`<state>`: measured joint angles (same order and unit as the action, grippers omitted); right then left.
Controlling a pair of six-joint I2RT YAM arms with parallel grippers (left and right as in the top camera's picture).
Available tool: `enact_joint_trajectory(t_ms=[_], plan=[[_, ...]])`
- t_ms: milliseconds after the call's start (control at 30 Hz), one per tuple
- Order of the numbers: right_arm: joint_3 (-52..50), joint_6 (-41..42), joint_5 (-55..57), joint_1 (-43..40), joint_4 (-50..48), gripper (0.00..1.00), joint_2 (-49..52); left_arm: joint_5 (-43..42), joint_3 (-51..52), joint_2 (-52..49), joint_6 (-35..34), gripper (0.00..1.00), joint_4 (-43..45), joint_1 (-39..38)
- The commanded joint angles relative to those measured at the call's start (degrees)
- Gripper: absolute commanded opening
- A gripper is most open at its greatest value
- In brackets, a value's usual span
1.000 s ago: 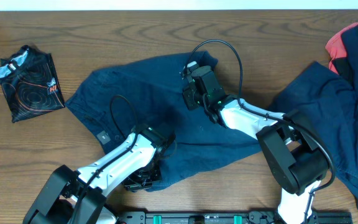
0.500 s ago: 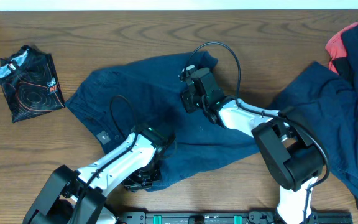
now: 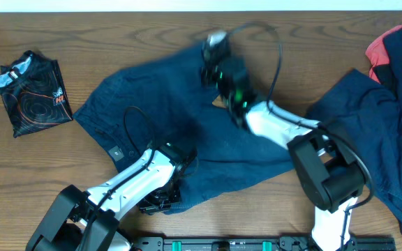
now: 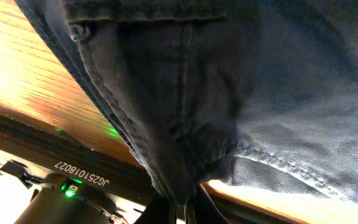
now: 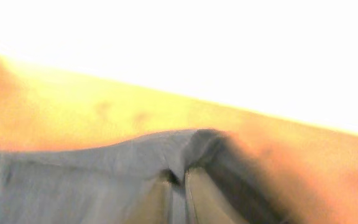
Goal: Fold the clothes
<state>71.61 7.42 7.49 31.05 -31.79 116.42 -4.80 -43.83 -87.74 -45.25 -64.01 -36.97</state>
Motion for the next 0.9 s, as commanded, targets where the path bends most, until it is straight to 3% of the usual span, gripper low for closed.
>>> enact_joint_trajectory(t_ms=[0, 33, 433, 567, 700, 867], plan=[[8.5, -0.2, 3.1, -4.7, 6.5, 0.79, -0.5, 1.7, 0.0, 0.4, -1.1, 0.06, 0.0, -0.1], [10.2, 0.4, 2.3, -5.6, 10.0, 0.99, -0.5, 1.7, 0.0, 0.4, -1.1, 0.06, 0.0, -0.1], [13.6, 0.4, 1.1, -10.6, 56.3, 0.99, -8.6, 5.8, 0.0, 0.4, -0.9, 0.06, 2.0, -0.1], [13.6, 6.8, 1.3, -13.0, 70.6, 0.99, -12.8, 8.3, -0.2, 0.4, -0.8, 0.06, 3.5, 1.2], [13.5, 10.8, 1.2, -16.9, 81.7, 0.99, -15.8, 10.0, -3.6, 0.4, 4.5, 0.06, 4.5, 7.9], [13.5, 12.0, 0.9, -20.8, 90.0, 0.97, -17.9, 11.8, -12.6, 0.4, 10.8, 0.06, 5.5, 22.1]])
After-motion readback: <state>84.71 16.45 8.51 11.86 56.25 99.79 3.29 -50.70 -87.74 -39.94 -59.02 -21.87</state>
